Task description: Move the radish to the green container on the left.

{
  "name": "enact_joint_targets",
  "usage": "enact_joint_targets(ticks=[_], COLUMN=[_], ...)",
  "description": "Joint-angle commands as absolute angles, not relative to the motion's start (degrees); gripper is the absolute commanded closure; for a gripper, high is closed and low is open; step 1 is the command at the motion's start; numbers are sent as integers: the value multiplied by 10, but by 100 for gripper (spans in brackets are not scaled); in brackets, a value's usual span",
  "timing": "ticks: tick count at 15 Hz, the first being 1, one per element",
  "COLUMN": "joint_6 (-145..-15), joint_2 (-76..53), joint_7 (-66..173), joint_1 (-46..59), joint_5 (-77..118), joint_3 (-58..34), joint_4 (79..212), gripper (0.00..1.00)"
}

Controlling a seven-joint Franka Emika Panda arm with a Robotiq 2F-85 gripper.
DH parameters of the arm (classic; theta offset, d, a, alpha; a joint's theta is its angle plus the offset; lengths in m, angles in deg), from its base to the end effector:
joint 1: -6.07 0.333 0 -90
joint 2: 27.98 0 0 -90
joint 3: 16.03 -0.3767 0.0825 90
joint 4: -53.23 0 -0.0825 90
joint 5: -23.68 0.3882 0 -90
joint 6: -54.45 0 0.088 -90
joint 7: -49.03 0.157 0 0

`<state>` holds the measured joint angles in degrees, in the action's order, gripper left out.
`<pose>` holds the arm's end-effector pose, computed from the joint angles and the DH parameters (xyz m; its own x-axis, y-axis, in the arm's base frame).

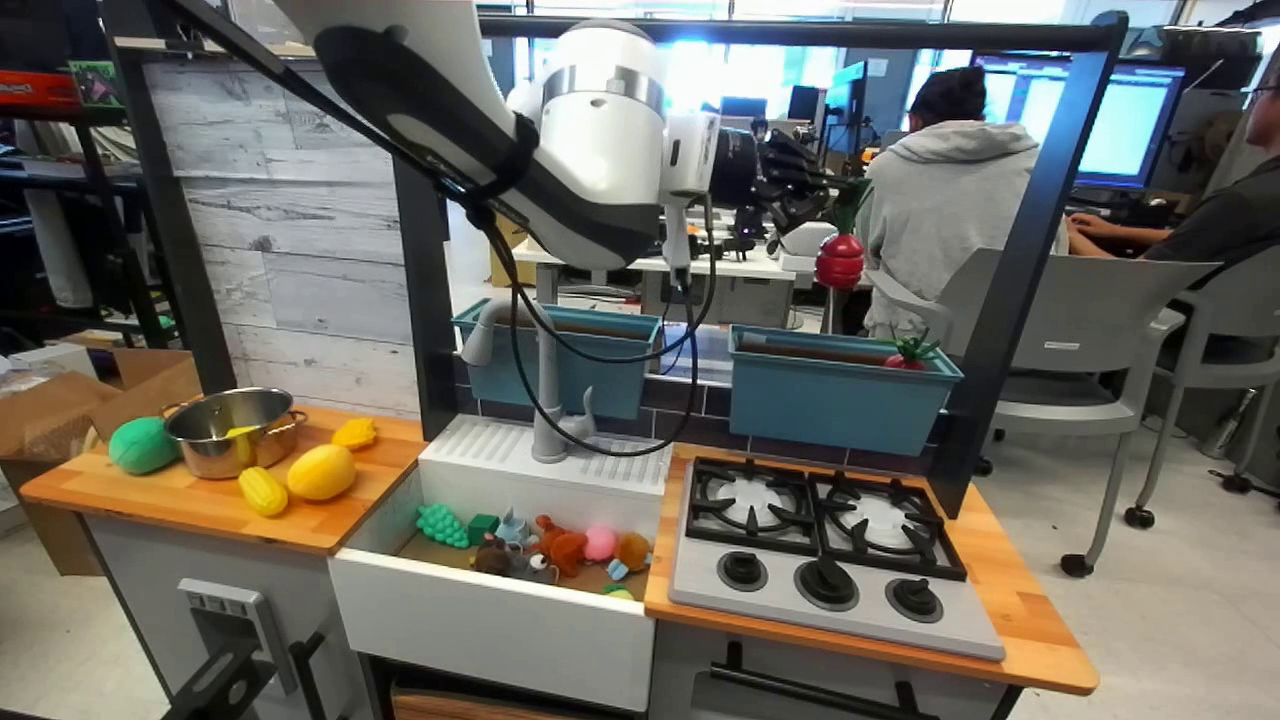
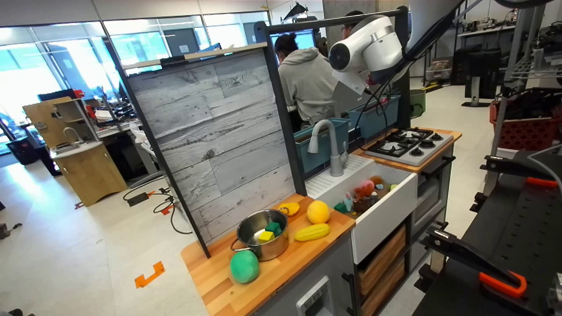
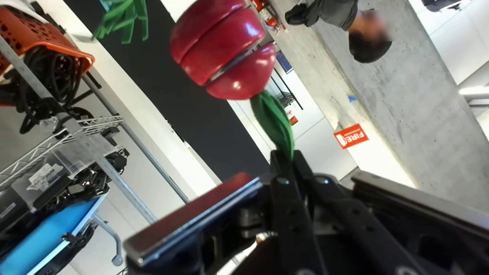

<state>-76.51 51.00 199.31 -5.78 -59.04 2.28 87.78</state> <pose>0.8666 -0.3486 0.2054 -0.5307 -0.2671 0.8044 -0.7818 -0.2124 -0.5863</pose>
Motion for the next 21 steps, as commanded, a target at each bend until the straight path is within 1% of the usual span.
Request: enact_joint_targets(ticks=[1, 6, 10, 17, 21], joint_6=[-753, -770, -784, -864, -911], joint_2=[505, 502, 495, 458, 427], joint_7=[1989, 1982, 1992, 1999, 2004], joint_1=[-38, -12, 10, 27, 37], joint_5=[-561, -551, -562, -565, -572], joint_3=[-5, -36, -41, -49, -49], joint_4=[888, 891, 889, 922, 970], gripper=[99, 99, 99, 99, 99])
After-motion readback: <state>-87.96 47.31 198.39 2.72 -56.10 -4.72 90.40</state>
